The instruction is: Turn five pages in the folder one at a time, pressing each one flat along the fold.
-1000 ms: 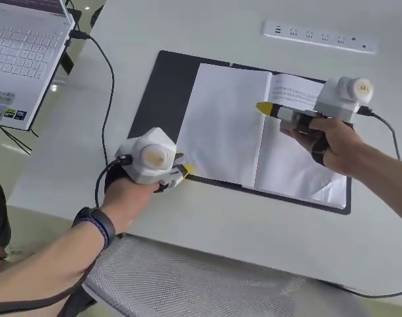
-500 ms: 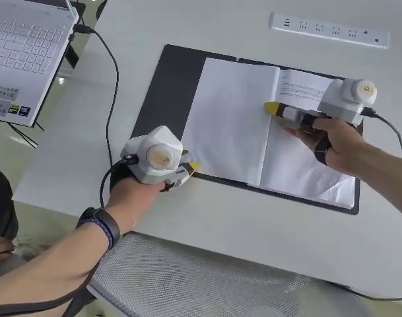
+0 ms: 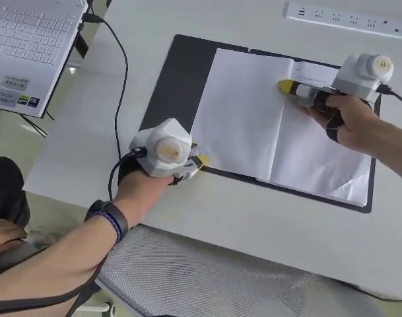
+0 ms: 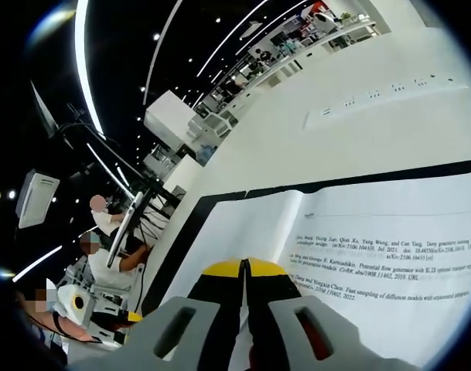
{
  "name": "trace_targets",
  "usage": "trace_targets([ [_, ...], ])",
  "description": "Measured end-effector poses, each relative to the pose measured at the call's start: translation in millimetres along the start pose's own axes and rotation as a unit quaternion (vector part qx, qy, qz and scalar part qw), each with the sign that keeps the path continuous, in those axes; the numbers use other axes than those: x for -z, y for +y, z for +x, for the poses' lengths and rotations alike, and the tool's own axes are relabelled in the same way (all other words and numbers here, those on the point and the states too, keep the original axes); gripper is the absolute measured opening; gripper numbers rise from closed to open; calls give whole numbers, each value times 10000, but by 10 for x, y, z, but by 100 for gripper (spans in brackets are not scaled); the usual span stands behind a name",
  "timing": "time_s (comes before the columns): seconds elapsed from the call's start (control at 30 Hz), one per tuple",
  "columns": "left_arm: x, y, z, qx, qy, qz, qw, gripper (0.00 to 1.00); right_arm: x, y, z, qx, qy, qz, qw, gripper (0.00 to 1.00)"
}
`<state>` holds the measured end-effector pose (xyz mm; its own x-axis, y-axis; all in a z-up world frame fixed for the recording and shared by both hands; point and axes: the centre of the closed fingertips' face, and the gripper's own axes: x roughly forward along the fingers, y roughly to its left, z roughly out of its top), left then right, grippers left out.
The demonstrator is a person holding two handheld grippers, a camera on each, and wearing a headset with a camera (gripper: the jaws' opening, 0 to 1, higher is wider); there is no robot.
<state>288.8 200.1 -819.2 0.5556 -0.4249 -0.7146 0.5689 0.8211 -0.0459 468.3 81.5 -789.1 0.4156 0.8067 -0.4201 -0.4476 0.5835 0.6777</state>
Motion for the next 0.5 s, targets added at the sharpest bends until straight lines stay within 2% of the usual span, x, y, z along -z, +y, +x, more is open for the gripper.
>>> trace_targets([
  [0.07, -14, -23, -27, 2, 7, -2, 10000, 19, -52, 13, 20, 28, -11, -15, 10000, 0],
  [0.23, -11, -29, -20, -7, 25, -2, 10000, 20, -203, -163, 130, 59, -60, 26, 10000, 0],
  [0.27, -12, -31, -21, -11, 26, -3, 10000, 20, -237, -243, 169, 61, -73, 37, 9999, 0],
  [0.43, -12, -32, -19, -16, 28, -14, 10000, 19, -325, -275, 211, 40, -147, 80, 9999, 0],
  [0.5, -8, -28, -12, -20, 36, -18, 10000, 19, -425, -356, 266, 42, -207, 127, 9997, 0],
])
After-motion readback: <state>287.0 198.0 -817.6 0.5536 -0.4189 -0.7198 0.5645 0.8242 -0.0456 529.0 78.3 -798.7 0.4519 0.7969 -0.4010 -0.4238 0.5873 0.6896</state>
